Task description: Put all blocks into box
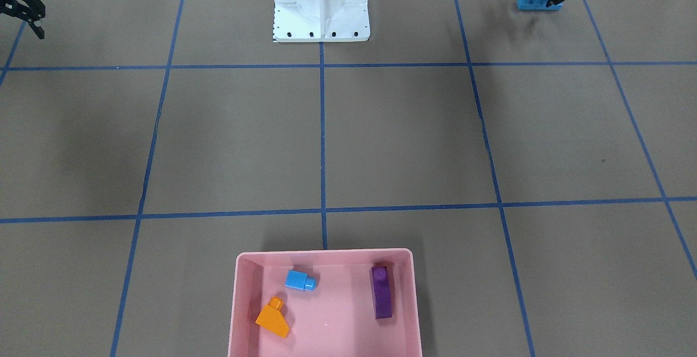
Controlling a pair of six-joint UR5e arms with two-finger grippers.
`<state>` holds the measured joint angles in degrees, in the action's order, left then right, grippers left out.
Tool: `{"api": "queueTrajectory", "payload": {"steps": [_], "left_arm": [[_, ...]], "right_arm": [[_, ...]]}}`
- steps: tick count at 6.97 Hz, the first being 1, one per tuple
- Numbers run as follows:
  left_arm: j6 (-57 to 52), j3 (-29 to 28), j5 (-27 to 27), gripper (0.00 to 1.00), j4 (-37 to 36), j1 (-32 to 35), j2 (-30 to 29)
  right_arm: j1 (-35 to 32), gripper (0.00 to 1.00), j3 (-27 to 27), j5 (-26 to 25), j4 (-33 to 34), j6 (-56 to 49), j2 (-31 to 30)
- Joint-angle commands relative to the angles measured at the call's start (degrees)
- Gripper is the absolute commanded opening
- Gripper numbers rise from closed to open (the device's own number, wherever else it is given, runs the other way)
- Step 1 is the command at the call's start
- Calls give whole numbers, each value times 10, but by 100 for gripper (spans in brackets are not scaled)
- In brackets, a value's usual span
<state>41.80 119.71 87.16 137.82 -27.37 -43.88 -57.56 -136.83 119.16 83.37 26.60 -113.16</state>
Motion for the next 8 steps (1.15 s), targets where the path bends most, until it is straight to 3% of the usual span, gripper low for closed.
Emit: {"api": "queueTrajectory", "payload": {"steps": [1, 3, 5, 8], "left_arm": [[1, -5, -1, 91, -1, -1, -1], [4, -8, -1, 89, -2, -6, -5], [4, -11, -1, 80, -2, -7, -6], [4, -17, 0, 81, -2, -8, -13]], "right_arm": [[0, 99, 1, 0, 0, 0, 0], [0, 99, 4, 1, -1, 0, 0], [0, 99, 3, 1, -1, 0, 1], [0, 99, 4, 0, -1, 0, 1]]}}
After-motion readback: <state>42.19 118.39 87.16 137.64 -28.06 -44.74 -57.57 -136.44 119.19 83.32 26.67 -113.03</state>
